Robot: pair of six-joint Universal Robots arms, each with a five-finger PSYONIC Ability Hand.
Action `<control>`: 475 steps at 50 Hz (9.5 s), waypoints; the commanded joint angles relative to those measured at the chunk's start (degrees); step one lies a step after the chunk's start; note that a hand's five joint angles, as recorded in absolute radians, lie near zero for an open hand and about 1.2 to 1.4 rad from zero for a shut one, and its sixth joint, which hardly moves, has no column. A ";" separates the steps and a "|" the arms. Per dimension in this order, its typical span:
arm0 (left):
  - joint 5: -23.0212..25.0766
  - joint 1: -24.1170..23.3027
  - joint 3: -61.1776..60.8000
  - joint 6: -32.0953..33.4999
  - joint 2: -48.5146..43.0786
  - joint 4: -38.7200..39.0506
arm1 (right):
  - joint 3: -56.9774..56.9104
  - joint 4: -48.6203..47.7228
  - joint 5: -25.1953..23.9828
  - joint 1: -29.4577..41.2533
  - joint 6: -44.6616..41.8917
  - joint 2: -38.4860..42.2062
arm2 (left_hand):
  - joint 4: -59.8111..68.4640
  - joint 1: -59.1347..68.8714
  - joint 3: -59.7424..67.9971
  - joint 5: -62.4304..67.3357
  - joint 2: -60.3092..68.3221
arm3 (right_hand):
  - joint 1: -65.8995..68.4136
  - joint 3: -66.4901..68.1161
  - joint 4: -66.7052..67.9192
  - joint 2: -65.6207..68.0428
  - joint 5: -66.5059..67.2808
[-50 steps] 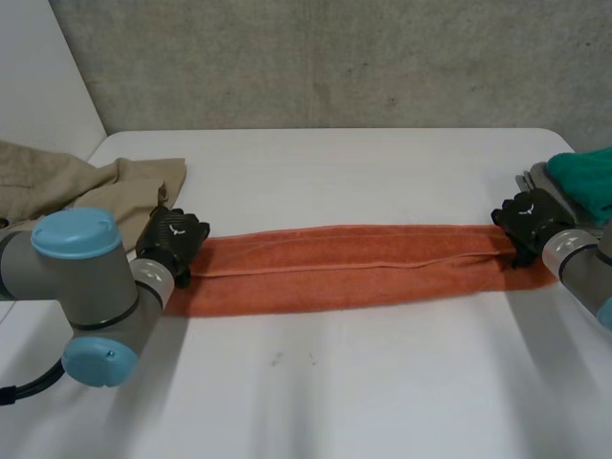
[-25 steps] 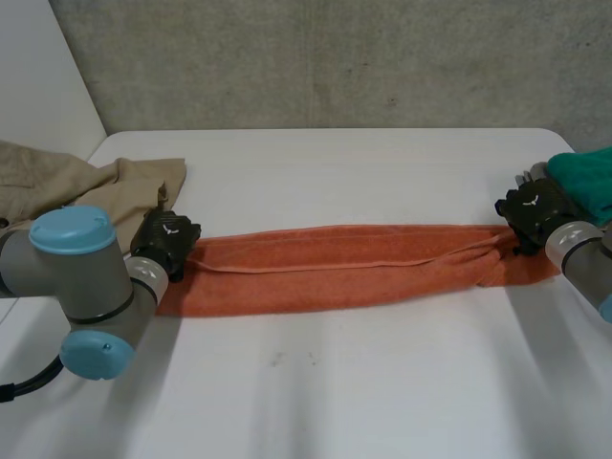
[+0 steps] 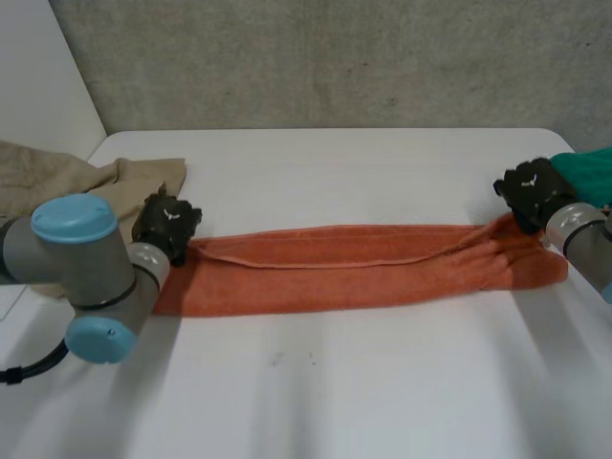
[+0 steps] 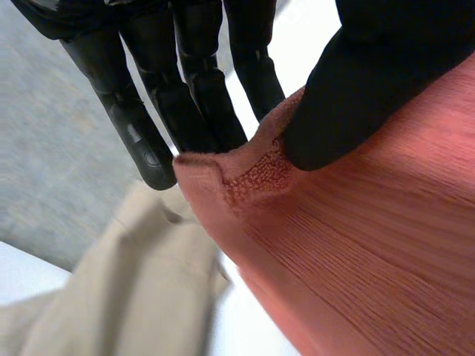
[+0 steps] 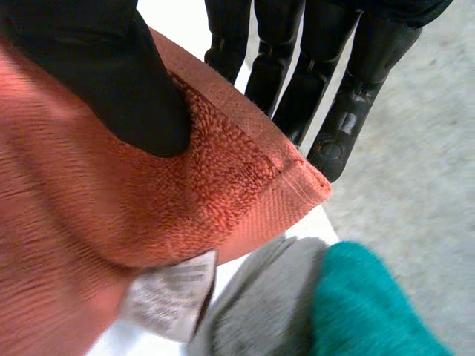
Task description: Fold the laundry.
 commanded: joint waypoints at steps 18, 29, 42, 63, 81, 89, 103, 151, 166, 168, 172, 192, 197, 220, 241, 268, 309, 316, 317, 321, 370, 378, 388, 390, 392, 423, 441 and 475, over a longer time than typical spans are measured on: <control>-1.53 2.76 37.78 -16.77 3.48 24.33 | -24.31 -38.90 8.53 0.42 26.22 -3.70 | 11.48 15.15 11.95 13.49 11.45 | 22.86 12.23 11.83 12.39 13.51; -0.91 2.85 15.90 -18.45 7.89 23.71 | -9.92 -33.89 3.44 0.33 27.19 -5.63 | 11.48 15.15 11.95 13.49 11.45 | 22.86 12.23 11.83 12.39 13.51; 3.75 3.99 -6.00 -17.75 6.75 21.52 | 7.58 -21.42 -0.52 -0.28 24.48 -4.31 | 11.48 15.15 11.95 13.49 11.45 | 22.86 12.23 11.83 12.39 13.51; 3.48 5.49 -28.77 2.19 34.95 -34.20 | 26.92 38.80 4.75 -14.43 -19.11 -25.58 | 11.48 15.15 11.95 13.49 11.45 | 22.86 12.23 11.83 12.39 13.51; -0.63 0.39 -6.13 -0.26 9.24 1.11 | 13.32 4.00 8.00 -1.26 -10.51 -9.43 | 11.48 15.15 11.95 13.49 11.45 | 22.86 12.23 11.83 12.39 13.51; -6.80 -0.40 7.07 -0.17 -2.46 2.26 | 1.45 -5.58 9.59 1.74 -11.57 2.35 | 11.48 15.15 11.95 13.49 11.45 | 22.86 12.23 11.83 12.39 13.51; -6.36 -3.30 16.23 -0.08 -10.48 8.68 | -8.93 -18.07 13.10 4.55 -10.95 13.79 | -58.52 -54.85 -58.05 -56.51 -58.55 | -47.14 -57.77 -58.17 -57.61 -56.49; -5.66 -6.20 -13.74 -5.01 12.46 9.91 | 16.82 -1.90 3.87 -15.04 4.26 -9.14 | -58.52 -54.85 -58.05 -56.51 -58.55 | 22.86 12.23 11.83 12.39 13.51; -5.57 -3.31 -18.40 -5.27 19.05 9.47 | 18.75 -2.77 3.44 -14.28 -6.21 -15.99 | -58.52 -54.85 -58.05 -56.51 -58.55 | 22.86 12.23 11.83 12.39 13.51; -5.57 -2.34 -19.10 -5.53 20.72 9.47 | 18.93 -4.43 2.83 -9.11 -4.37 -17.92 | -58.52 -54.85 -58.05 -56.51 -58.55 | 22.86 12.23 11.83 12.39 13.51; -5.57 -0.93 -19.80 -6.85 23.35 9.30 | 18.93 -7.69 -0.07 -1.01 -3.22 -18.64 | -58.52 -54.85 -58.05 -56.51 -58.55 | 22.86 12.23 11.83 12.39 13.51; -4.96 0.92 -23.32 -9.75 27.67 9.21 | -3.12 -10.86 -9.22 42.59 -3.39 6.21 | -58.52 -54.85 -58.05 -56.51 -58.55 | 22.86 12.23 11.83 12.39 13.51; -3.90 0.83 -23.32 -9.84 27.23 9.30 | -3.92 -11.04 -8.61 44.89 -3.39 9.92 | -58.52 -54.85 -58.05 -56.51 -58.55 | 22.86 12.23 11.83 12.39 13.51; -3.55 -14.28 -15.59 -10.01 18.62 9.73 | 14.00 -3.83 9.06 30.66 26.93 -11.34 | -56.96 -53.29 -56.49 -54.95 -56.99 | -47.14 -57.77 -58.17 -57.61 -56.49; -3.28 -20.62 2.16 -11.51 -0.81 3.50 | 20.51 -4.01 13.28 23.62 22.36 -9.68 | -55.95 -52.28 -55.48 -53.94 -55.98 | -47.14 -57.77 -58.17 -57.61 -56.49; -8.74 -15.60 1.82 -11.68 2.61 3.41 | 21.13 -4.09 13.28 24.41 21.83 -9.15 | -56.62 -52.95 -56.15 -54.61 -56.65 | -40.32 -50.96 -51.36 -50.80 -49.68; -14.63 -10.33 6.12 -11.42 -2.75 3.14 | 22.00 -6.55 14.86 24.06 18.67 -9.06 | -54.94 -51.27 -54.47 -52.93 -54.97 | -30.57 -41.20 -41.61 -41.04 -39.93; -14.01 -13.58 3.84 -11.33 -0.20 2.79 | 22.44 -8.66 16.09 23.88 15.51 -8.62 | -56.62 -52.95 -56.15 -54.61 -56.65 | -22.01 -32.64 -33.04 -32.48 -31.37; -14.01 -13.59 3.40 -11.25 -0.02 2.79 | 22.44 -8.66 16.09 23.80 15.24 -8.53 | -56.62 -52.95 -56.15 -54.61 -56.65 | -19.66 -30.29 -30.69 -30.13 -29.02; -14.01 -13.67 1.73 -11.25 0.50 2.79 | 22.53 -8.58 15.74 23.62 14.89 -8.44 | -56.62 -52.95 -56.15 -54.61 -56.65 | 5.02 -5.61 -6.02 -5.45 -4.34; -13.04 -15.43 -8.39 -12.47 19.49 2.18 | 18.14 -10.95 8.35 37.61 14.95 -15.99 | -57.97 -54.30 -57.50 -55.96 -58.00 | -47.14 -57.77 -58.17 -57.61 -56.49; -11.12 -22.01 -1.36 -22.30 17.65 1.39 | 17.88 -3.23 10.20 28.99 42.30 -21.81 | -57.47 -53.80 -57.00 -55.46 -57.50 | -47.14 -57.77 -58.17 -57.61 -56.49; -7.59 -25.63 3.13 -26.19 7.20 -2.39 | 9.45 8.55 10.47 25.64 40.30 -11.19 | -56.29 -52.62 -55.82 -54.28 -56.32 | -47.14 -57.77 -58.17 -57.61 -56.49; -7.94 -25.54 4.44 -25.93 4.39 -4.40 | 8.30 9.87 10.38 25.64 39.85 -9.94 | -55.95 -52.28 -55.48 -53.94 -55.98 | -47.14 -57.77 -58.17 -57.61 -56.49; -8.03 -25.54 5.33 -25.40 2.89 -6.25 | 6.98 11.46 10.03 25.64 39.76 -7.84 | -55.95 -52.28 -55.48 -53.94 -55.98 | -47.14 -57.77 -58.17 -57.61 -56.49; -2.95 -20.36 6.21 -17.75 14.38 -14.26 | 13.18 3.67 10.64 26.61 29.22 -16.33 | -57.13 -53.46 -56.66 -55.12 -57.16 | -47.14 -57.77 -58.17 -57.61 -56.49; 19.83 -16.13 6.39 -19.59 23.80 -28.41 | 32.47 -17.80 13.01 34.34 28.34 -14.52 | -56.46 -52.78 -55.98 -54.44 -56.48 | -47.14 -57.77 -58.17 -57.61 -56.49; 20.36 -16.66 6.03 -19.77 23.97 -28.76 | 18.23 -22.11 12.49 34.87 23.85 -0.18 | -56.12 -52.45 -55.65 -54.11 -56.15 | -29.06 -39.69 -40.09 -39.53 -38.42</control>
